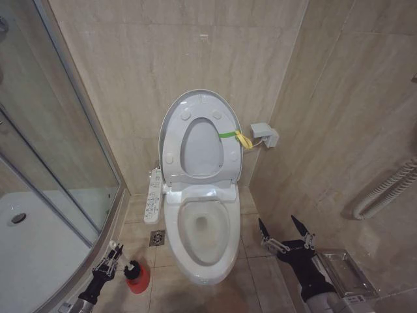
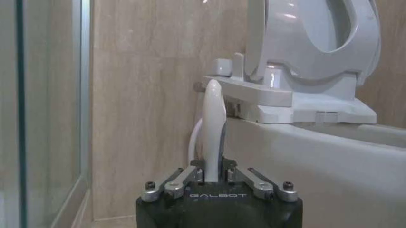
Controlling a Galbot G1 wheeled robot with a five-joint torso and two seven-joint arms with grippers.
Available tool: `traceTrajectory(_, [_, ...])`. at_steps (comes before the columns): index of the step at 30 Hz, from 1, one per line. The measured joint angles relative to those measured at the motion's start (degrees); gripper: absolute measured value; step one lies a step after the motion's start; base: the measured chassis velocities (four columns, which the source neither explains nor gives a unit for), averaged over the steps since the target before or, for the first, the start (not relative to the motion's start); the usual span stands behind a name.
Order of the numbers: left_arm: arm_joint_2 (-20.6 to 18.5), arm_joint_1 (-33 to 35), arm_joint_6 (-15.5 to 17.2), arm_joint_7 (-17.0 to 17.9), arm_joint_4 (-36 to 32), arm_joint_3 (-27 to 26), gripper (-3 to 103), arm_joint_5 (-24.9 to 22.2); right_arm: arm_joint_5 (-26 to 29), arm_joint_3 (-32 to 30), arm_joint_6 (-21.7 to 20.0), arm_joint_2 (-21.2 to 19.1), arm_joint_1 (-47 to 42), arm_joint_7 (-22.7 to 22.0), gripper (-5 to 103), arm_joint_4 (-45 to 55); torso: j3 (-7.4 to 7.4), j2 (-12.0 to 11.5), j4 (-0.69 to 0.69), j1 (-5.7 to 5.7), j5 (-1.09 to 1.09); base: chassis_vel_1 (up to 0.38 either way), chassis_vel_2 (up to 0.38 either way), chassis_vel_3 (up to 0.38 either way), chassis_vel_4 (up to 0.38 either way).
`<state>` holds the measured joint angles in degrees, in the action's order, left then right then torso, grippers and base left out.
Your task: Open the toilet lid, clean the toilet bowl with a toilet brush, close the toilet lid, and flush.
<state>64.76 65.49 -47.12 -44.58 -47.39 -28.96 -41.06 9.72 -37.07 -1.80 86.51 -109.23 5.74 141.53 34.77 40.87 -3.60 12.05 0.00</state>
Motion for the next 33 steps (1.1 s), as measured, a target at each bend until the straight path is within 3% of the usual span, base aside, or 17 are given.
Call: traceTrajectory(33, [1.44,-4.89,-0.02,-4.83,8.82,0.45,17,0.47,0.00,0.00,0.00,0.00,0.00,0.00,100,0.00,0.00,0.00,0.00,0.00,0.00,0.000,0.000,0.000,0.000])
